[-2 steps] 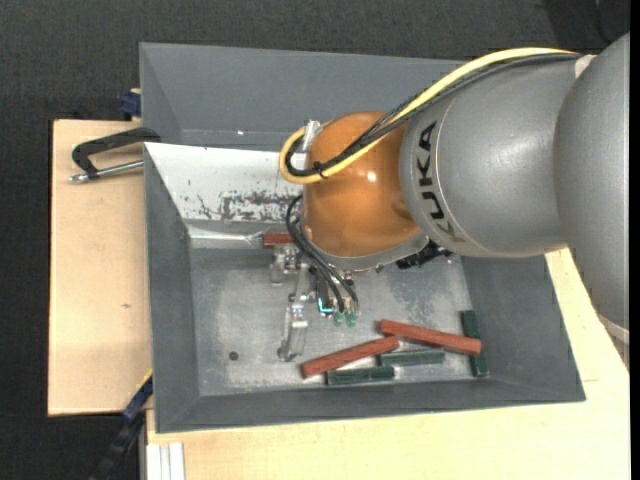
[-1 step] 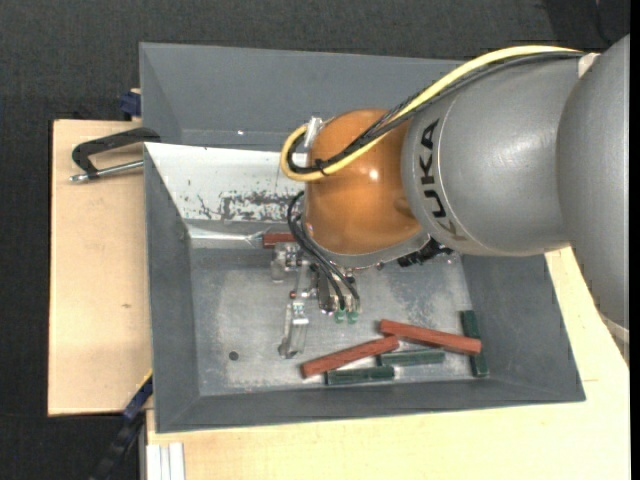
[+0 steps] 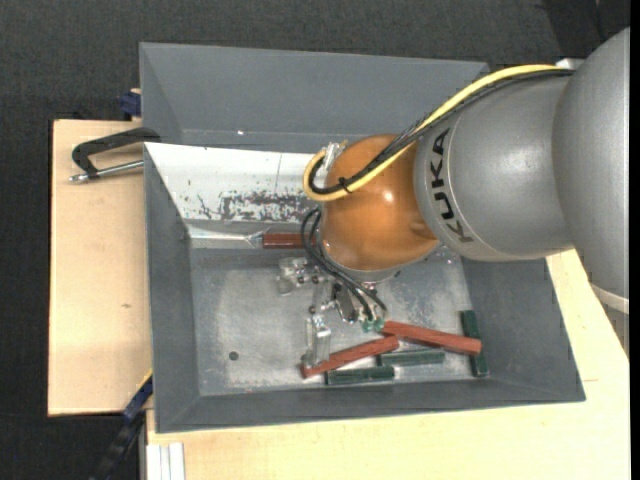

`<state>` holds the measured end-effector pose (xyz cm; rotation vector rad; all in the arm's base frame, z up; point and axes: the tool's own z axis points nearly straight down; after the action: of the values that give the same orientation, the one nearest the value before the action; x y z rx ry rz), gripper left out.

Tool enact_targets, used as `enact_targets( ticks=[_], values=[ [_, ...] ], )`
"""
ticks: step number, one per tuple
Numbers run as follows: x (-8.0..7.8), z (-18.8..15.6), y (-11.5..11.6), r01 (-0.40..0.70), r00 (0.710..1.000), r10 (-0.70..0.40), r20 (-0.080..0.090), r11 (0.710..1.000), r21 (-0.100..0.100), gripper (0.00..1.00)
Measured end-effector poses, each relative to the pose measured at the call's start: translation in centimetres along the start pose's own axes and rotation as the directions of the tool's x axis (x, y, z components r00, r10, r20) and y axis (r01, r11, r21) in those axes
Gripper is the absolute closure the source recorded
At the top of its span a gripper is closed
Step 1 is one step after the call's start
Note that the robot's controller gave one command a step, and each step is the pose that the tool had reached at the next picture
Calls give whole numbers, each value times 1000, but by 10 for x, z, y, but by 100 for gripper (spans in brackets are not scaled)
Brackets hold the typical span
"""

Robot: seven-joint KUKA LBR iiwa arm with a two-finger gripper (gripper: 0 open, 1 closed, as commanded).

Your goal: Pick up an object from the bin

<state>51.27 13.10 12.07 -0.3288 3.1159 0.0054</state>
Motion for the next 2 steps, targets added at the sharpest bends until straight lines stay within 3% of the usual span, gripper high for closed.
enact_targets(
  ticks=[1, 2],
  values=[
    [15, 12, -31, 182, 983, -182, -11, 983, -1, 0],
    [31, -11, -65, 68, 998, -68, -9, 998, 1, 0]
  ],
)
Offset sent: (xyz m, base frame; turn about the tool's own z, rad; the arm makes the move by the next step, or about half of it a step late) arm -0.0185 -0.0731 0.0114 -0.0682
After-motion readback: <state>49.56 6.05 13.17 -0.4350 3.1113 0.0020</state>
